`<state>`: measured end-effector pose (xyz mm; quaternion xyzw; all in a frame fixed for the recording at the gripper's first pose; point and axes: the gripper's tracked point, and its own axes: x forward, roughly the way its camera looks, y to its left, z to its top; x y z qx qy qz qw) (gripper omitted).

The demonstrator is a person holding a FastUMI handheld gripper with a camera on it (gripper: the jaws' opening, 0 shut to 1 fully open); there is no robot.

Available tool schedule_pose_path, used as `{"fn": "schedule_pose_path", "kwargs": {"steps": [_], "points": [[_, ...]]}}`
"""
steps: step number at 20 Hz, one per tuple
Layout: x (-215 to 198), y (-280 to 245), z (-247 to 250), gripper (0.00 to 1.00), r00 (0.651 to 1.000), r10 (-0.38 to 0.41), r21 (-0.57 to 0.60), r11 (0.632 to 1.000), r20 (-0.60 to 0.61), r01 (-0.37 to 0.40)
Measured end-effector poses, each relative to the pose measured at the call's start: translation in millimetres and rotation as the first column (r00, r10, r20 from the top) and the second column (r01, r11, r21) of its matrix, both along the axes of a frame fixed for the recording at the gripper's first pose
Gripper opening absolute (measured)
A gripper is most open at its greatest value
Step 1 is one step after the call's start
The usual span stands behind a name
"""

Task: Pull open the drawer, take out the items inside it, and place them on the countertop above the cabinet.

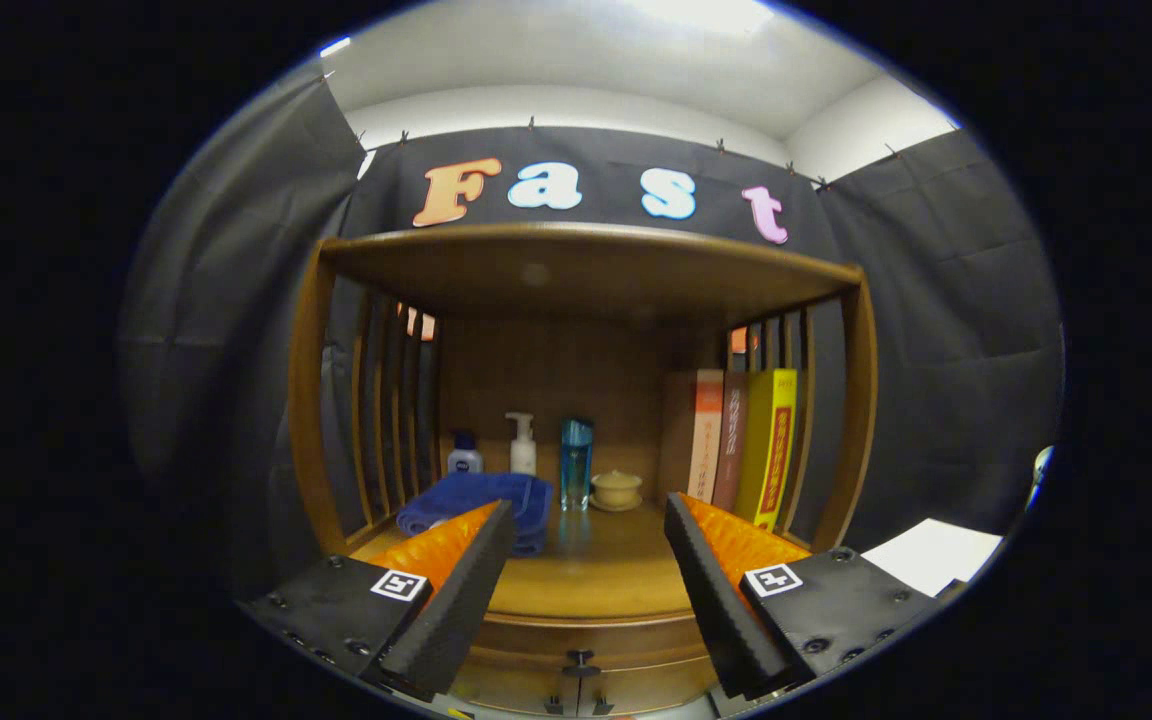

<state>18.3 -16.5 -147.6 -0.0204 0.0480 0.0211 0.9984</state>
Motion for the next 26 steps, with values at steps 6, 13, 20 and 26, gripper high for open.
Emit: {"fn": "schedule_pose_path", "kwargs": {"steps": [6,13,20,26], "points": [[4,-23,-118,0.98,0.997,-0.031,0.021,0.999,-0.074,0.033],[-8,-29,-221,0.99,0.974,-0.041,0.036,0.998,-0.221,0.050],[-12,-17,-269,0.68,0.943,-0.024,0.018,0.999,-0.331,0.032],[-19,-19,-275,0.49,0.928,-0.038,0.009,0.999,-0.371,0.045]]}}
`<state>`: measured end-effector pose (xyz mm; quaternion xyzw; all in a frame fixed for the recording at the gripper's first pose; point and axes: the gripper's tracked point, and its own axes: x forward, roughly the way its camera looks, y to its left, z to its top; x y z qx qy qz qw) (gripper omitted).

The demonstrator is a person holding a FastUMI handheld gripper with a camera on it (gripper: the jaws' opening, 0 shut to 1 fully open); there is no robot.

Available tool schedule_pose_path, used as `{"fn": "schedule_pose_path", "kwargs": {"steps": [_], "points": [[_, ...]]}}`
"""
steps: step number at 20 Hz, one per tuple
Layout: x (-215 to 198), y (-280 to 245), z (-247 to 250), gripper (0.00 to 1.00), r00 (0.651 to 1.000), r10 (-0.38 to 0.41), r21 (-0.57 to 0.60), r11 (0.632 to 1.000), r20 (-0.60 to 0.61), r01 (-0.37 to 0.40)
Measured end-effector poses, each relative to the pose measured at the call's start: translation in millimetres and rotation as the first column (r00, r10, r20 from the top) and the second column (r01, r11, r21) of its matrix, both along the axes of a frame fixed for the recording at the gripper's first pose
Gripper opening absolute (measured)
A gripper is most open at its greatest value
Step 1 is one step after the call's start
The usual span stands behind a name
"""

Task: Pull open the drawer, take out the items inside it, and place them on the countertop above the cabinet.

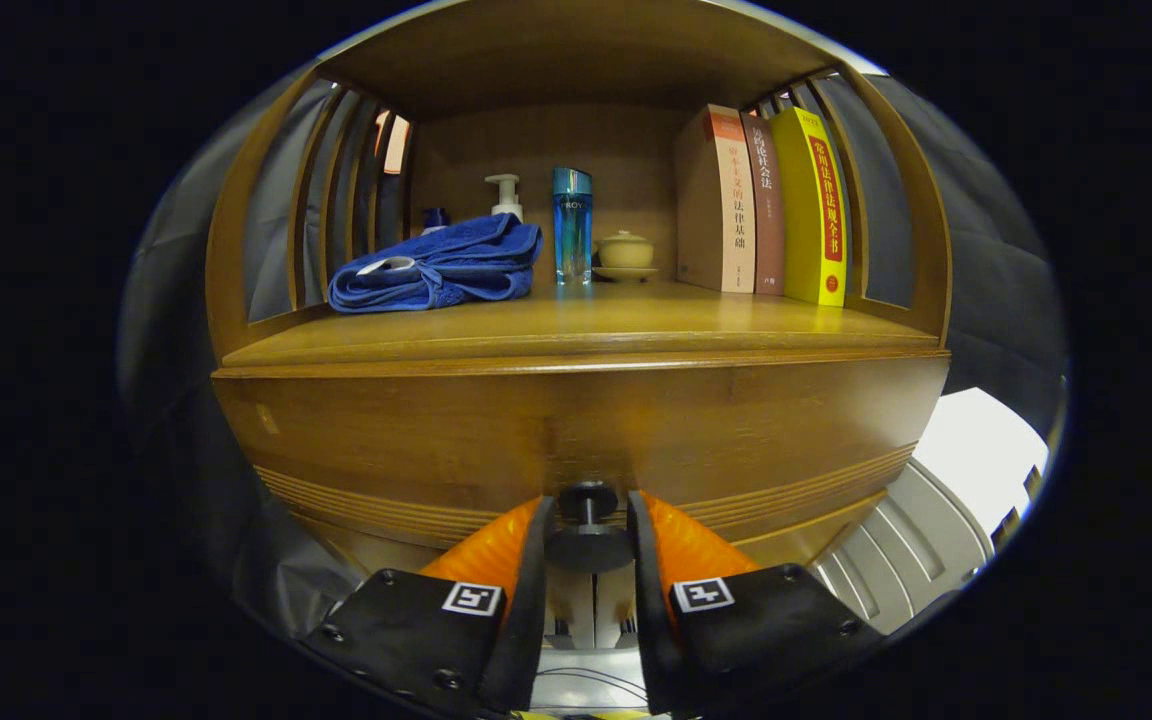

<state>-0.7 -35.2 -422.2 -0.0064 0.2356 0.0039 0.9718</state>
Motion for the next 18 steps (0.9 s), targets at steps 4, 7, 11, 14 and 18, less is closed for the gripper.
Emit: {"fn": "schedule_pose_path", "kwargs": {"steps": [4,7,11,14,18], "points": [[-18,0,7,0.45,1.000,0.000,-0.009,1.000,0.021,0.000],[-36,-1,12,0.40,1.000,-0.007,0.012,1.000,0.012,0.007],[-64,-1,20,0.40,1.000,0.019,0.008,1.000,-0.005,-0.019],[-80,-2,23,0.40,0.999,0.024,0.019,1.000,-0.027,-0.023],[-101,-2,21,0.40,0.998,0.042,0.006,0.999,-0.054,-0.042]]}}
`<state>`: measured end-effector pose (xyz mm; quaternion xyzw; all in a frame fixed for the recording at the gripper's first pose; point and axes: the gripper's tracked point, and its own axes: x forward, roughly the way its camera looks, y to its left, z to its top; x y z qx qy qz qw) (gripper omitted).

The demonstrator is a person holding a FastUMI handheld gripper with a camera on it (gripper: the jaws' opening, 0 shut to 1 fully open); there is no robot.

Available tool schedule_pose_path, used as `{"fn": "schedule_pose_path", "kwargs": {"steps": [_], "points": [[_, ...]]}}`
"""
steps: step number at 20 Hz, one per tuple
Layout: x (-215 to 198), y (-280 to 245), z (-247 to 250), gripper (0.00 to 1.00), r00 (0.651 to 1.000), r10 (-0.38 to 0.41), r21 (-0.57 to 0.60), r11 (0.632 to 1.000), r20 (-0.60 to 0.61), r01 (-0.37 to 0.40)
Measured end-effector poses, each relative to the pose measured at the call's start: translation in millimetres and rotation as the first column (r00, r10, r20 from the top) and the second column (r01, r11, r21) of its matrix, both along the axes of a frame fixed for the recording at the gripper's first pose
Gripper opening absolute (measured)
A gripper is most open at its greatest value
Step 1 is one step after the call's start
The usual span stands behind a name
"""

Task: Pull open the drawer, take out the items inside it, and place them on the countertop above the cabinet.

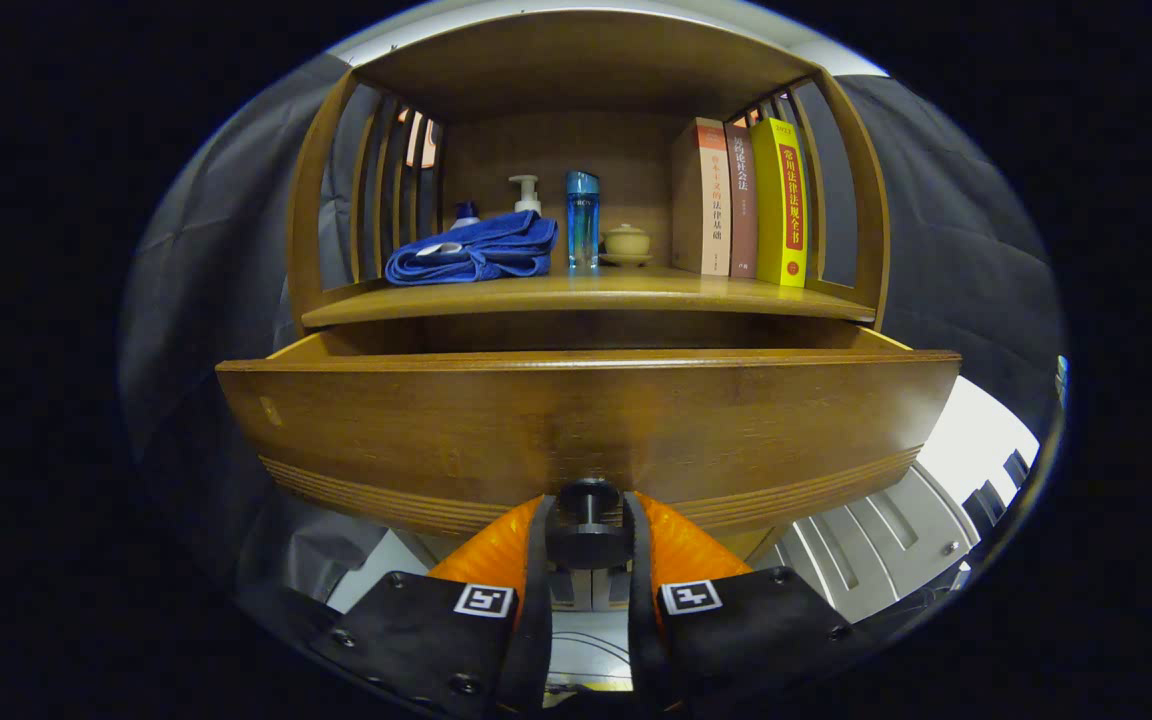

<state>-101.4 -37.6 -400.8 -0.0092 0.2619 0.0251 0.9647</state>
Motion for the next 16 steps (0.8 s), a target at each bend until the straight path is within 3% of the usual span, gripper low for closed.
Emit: {"fn": "schedule_pose_path", "kwargs": {"steps": [2,16], "points": [[-11,0,5,0.36,1.000,-0.010,0.007,1.000,-0.008,0.010],[-63,-5,9,0.36,0.997,-0.014,-0.011,1.000,-0.070,0.014]]}}
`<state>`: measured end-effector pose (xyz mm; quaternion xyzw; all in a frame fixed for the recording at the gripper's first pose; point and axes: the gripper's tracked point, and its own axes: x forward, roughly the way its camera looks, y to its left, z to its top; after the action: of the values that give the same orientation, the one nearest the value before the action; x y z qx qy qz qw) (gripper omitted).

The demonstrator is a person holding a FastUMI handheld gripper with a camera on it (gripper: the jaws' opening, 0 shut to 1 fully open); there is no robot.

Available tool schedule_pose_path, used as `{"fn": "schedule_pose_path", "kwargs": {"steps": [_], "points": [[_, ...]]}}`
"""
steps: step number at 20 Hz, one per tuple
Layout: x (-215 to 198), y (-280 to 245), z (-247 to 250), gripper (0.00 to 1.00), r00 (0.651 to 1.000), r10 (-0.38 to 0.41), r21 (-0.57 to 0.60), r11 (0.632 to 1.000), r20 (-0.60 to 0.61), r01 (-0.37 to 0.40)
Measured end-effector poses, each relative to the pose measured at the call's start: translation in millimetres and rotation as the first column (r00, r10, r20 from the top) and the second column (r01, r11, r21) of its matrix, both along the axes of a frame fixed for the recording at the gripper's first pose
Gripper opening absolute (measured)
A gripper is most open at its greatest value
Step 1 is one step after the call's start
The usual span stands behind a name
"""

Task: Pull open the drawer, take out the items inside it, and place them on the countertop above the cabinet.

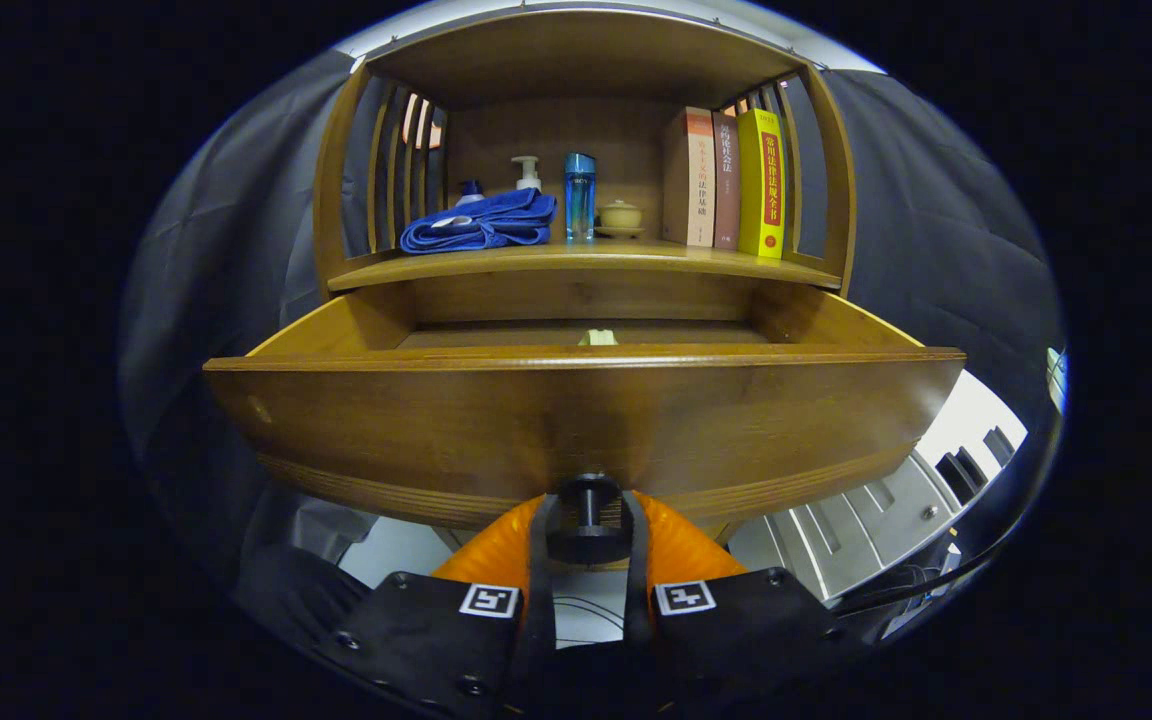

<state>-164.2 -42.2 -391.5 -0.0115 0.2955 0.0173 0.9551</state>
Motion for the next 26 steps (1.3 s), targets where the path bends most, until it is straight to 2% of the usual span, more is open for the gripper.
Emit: {"fn": "schedule_pose_path", "kwargs": {"steps": [5,8,10,14,17,21,26], "points": [[-7,-3,2,0.36,1.000,-0.010,0.004,1.000,-0.003,0.010],[-5,-5,8,0.51,0.999,-0.043,0.024,0.999,-0.015,0.043],[1,-8,22,0.55,0.998,-0.055,0.023,0.998,0.000,0.055],[6,-7,56,0.72,0.999,-0.021,-0.007,1.000,0.040,0.021],[16,-4,87,0.86,0.997,-0.024,0.016,1.000,0.072,0.023],[57,-2,130,0.92,0.985,-0.056,0.082,0.996,0.161,0.043],[117,0,121,0.98,0.989,-0.045,0.064,0.997,0.144,0.036]]}}
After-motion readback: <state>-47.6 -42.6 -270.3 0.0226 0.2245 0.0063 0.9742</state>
